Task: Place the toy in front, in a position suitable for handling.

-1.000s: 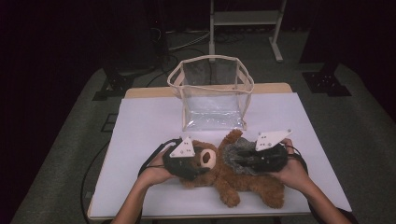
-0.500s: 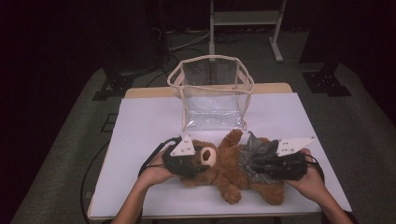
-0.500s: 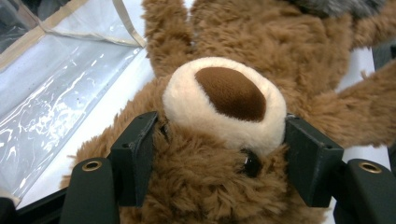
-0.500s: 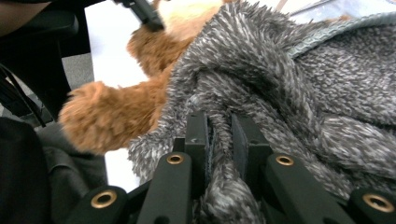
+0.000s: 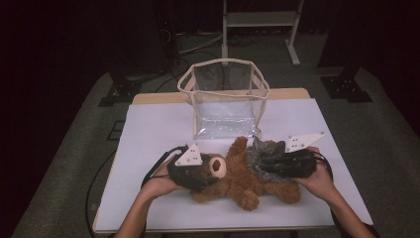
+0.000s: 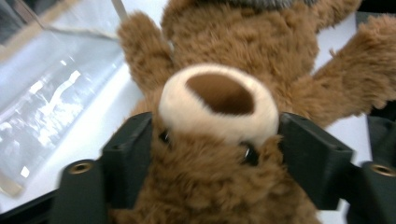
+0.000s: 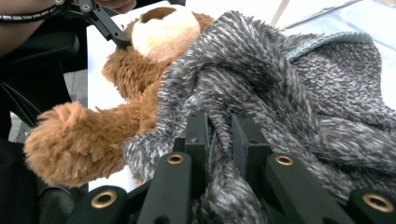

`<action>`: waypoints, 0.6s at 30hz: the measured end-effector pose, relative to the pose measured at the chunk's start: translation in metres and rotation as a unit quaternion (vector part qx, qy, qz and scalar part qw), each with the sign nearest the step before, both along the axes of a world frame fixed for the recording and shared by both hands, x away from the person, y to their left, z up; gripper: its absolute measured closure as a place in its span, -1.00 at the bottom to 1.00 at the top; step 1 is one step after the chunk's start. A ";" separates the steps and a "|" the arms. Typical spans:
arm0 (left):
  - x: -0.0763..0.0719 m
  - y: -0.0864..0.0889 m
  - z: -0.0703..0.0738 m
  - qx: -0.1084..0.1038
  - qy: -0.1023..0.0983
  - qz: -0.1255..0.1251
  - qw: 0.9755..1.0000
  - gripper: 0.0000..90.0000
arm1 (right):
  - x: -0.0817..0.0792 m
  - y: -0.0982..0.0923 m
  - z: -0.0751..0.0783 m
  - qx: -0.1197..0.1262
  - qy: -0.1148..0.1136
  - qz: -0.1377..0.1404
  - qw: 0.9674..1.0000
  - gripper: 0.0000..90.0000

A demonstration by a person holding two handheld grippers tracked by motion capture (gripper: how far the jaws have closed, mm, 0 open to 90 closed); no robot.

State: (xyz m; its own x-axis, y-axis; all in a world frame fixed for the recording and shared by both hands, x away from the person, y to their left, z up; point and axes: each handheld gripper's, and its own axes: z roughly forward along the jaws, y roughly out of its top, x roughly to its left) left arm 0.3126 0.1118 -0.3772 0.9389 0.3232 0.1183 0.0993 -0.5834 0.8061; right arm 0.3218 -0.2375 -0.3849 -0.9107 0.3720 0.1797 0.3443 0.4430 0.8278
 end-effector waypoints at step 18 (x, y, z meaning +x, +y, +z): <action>0.008 0.005 -0.004 0.002 -0.007 0.015 1.000 -0.21 | -0.009 0.004 0.008 0.022 -0.009 0.020 1.000 0.71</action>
State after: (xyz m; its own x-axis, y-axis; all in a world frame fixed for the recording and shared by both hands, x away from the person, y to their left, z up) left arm 0.3205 0.1171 -0.3816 0.9271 0.3506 0.1326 0.1057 -0.5841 0.8048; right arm 0.3126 -0.2334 -0.3764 -0.9275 0.3279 0.1796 0.3129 0.4181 0.8528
